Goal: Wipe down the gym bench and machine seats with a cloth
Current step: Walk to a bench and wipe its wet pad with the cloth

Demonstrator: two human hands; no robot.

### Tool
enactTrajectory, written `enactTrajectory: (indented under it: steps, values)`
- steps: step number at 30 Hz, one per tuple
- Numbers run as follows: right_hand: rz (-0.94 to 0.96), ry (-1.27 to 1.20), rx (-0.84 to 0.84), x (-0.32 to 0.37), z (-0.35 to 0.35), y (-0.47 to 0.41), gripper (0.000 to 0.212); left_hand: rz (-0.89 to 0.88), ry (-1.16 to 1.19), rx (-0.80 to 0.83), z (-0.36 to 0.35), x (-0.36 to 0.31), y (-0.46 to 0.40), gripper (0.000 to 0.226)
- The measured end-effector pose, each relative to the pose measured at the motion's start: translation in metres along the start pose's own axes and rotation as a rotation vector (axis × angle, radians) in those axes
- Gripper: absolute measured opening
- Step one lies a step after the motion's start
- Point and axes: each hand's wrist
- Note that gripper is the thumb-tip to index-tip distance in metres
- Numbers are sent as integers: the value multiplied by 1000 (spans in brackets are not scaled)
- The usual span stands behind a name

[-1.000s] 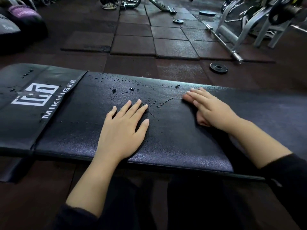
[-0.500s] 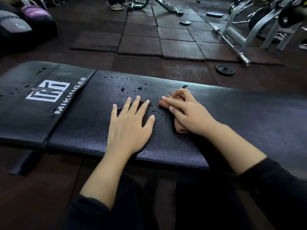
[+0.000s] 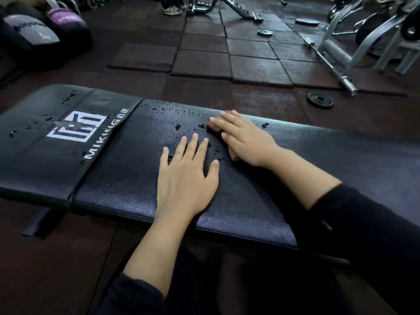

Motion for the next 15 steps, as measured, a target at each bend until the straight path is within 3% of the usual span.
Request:
enactTrajectory:
  steps: [4, 9, 15]
  values:
    - [-32, -39, 18, -35, 17, -32, 45, 0, 3, 2, -1, 2, 0, 67]
    - [-181, -71, -36, -82, 35, 11, 43, 7, 17, 4, -1, 2, 0, 59]
    - [-8, 46, -46, -34, 12, 54, 57, 15, 26, 0, -1, 0, 0, 59]
Point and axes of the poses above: each hand's wrist, its own y-axis away from the middle knuckle, its own z-axis out of the back of the hand, x = y × z, and after that the axes turned 9 degrees about -z, right-handed
